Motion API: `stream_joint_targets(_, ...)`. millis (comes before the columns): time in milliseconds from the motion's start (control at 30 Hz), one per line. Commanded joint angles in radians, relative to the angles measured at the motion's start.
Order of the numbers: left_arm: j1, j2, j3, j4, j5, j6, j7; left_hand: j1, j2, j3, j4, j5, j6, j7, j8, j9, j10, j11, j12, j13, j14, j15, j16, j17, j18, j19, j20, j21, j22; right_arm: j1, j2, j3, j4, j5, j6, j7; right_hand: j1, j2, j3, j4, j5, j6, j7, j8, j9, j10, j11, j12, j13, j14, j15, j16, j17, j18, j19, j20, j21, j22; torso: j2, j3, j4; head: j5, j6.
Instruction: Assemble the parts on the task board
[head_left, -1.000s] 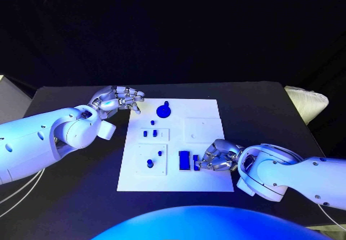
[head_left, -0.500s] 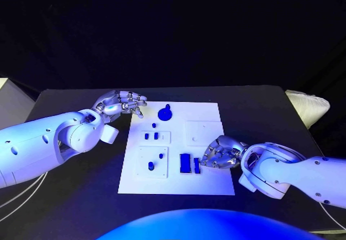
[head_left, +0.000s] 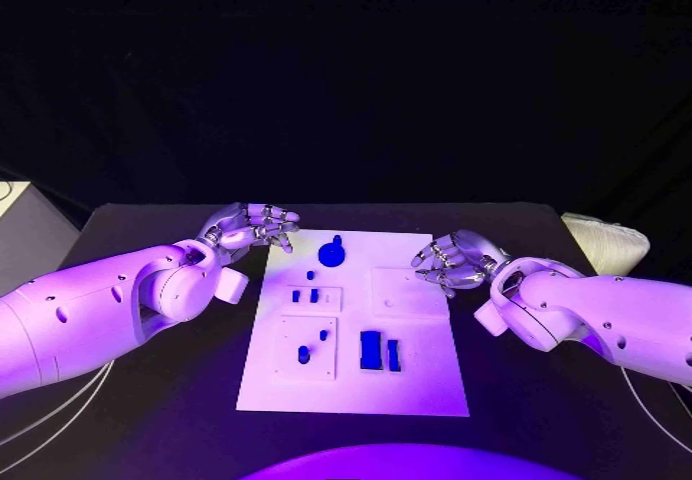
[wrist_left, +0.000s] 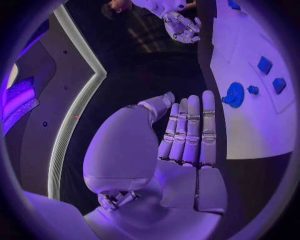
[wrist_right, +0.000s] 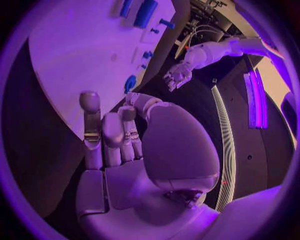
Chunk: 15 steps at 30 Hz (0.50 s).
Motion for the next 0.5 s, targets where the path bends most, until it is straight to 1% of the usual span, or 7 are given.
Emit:
stream_joint_targets(33,0.000,0.012,0.002,-0.025,0.071,-0.049,0.036,-0.012,-0.003,0.014,-0.001,0.004,0.012,-0.002,-0.014,-0.004,0.021,0.000,-0.046,-0.002,-0.009,0.001,-0.032,-0.015,0.008,-0.023,0.004,0.005,0.011,0.002,0.028,0.005,-0.060,0.228,-0.021,0.188,0.002,-0.006,0.036,-0.027,-0.023,-0.008,0.011,0.005,0.003,-0.040,0.001,-0.158,-0.163,-0.117,0.010,-0.244,-0.184,0.008,-0.052,0.010,-0.103,-0.063,-0.008,-0.0015,-0.0020,-0.001,0.037)
stream_joint_targets(167,0.000,0.039,0.003,-0.076,0.121,-0.090,0.065,-0.028,-0.009,0.030,0.000,0.005,0.011,-0.001,-0.037,-0.009,0.052,0.004,-0.131,-0.002,-0.017,0.011,-0.118,-0.051,0.007,-0.058,0.015,-0.016,0.009,0.002,0.093,0.019,-0.186,0.323,0.002,0.268,-0.006,0.010,0.027,-0.067,-0.031,-0.017,0.021,-0.011,-0.004,-0.025,0.012,-0.279,-0.354,-0.137,0.026,-0.389,-0.258,0.009,-0.086,0.021,-0.168,-0.124,-0.017,0.0009,-0.0028,-0.002,0.070)
stream_joint_targets(200,0.000,0.046,0.003,-0.090,0.130,-0.099,0.075,-0.040,-0.015,0.047,0.007,0.007,-0.009,-0.006,-0.054,-0.015,0.044,0.016,-0.173,-0.003,-0.067,0.033,-0.201,-0.086,-0.004,-0.112,0.028,-0.064,-0.014,0.002,0.106,0.022,-0.212,0.341,0.010,0.283,-0.010,0.012,0.029,-0.068,-0.030,-0.019,0.025,-0.016,-0.006,-0.033,0.019,-0.302,-0.383,-0.156,0.032,-0.419,-0.273,0.007,-0.103,0.026,-0.183,-0.134,-0.018,0.0022,-0.0033,-0.002,0.077)
stream_joint_targets(300,-0.001,0.065,0.003,-0.124,0.142,-0.117,0.111,-0.053,-0.028,0.063,0.011,0.006,-0.032,-0.012,-0.085,-0.022,0.049,0.043,-0.285,-0.002,-0.069,0.066,-0.375,-0.145,-0.006,-0.158,0.066,-0.189,-0.095,0.001,0.139,0.030,-0.276,0.379,0.030,0.323,-0.021,0.031,0.028,-0.089,-0.038,-0.020,0.044,-0.055,-0.023,-0.016,0.046,-0.430,-0.586,-0.178,0.060,-0.590,-0.385,0.006,-0.153,0.052,-0.260,-0.216,-0.020,0.0052,-0.0027,-0.001,0.103)
stream_joint_targets(367,-0.001,0.077,0.004,-0.145,0.132,-0.122,0.138,-0.050,-0.030,0.060,0.007,0.004,-0.036,-0.009,-0.102,-0.027,0.048,0.058,-0.341,-0.001,-0.053,0.072,-0.464,-0.169,0.008,-0.138,0.091,-0.272,-0.163,-0.001,0.159,0.035,-0.314,0.408,0.033,0.348,-0.026,0.034,0.041,-0.090,-0.043,-0.030,0.058,-0.077,-0.030,-0.030,0.063,-0.475,-0.656,-0.203,0.080,-0.669,-0.434,0.004,-0.184,0.068,-0.309,-0.271,-0.018,0.0080,-0.0023,-0.001,0.123)
stream_joint_targets(467,-0.001,0.094,0.006,-0.173,0.123,-0.127,0.161,-0.052,-0.024,0.052,0.008,0.004,-0.038,-0.015,-0.117,-0.031,0.040,0.059,-0.380,-0.001,-0.066,0.086,-0.537,-0.188,0.011,-0.130,0.102,-0.334,-0.213,-0.002,0.178,0.039,-0.353,0.448,0.035,0.370,-0.030,0.034,0.045,-0.095,-0.042,-0.030,0.063,-0.099,-0.035,-0.020,0.073,-0.513,-0.740,-0.203,0.093,-0.741,-0.489,0.008,-0.186,0.083,-0.356,-0.343,-0.018,0.0115,0.0002,-0.001,0.148)
stream_joint_targets(500,-0.001,0.087,0.005,-0.164,0.101,-0.093,0.083,-0.452,0.167,-0.566,-0.001,-0.047,-0.880,-0.173,-0.397,-0.202,-0.275,-0.114,-0.460,-0.064,-0.909,-0.059,-0.924,-0.418,-0.169,-0.899,-0.151,-0.676,-0.674,0.000,0.173,0.038,-0.340,0.349,0.005,0.276,-0.425,0.195,-0.554,-0.055,-0.248,-0.944,-0.128,-0.391,-0.322,-0.349,-0.055,-0.653,-1.028,-0.540,0.025,-1.021,-1.027,-0.171,-0.500,-0.076,-0.438,-1.164,-0.017,0.0061,-0.0025,-0.001,0.123)
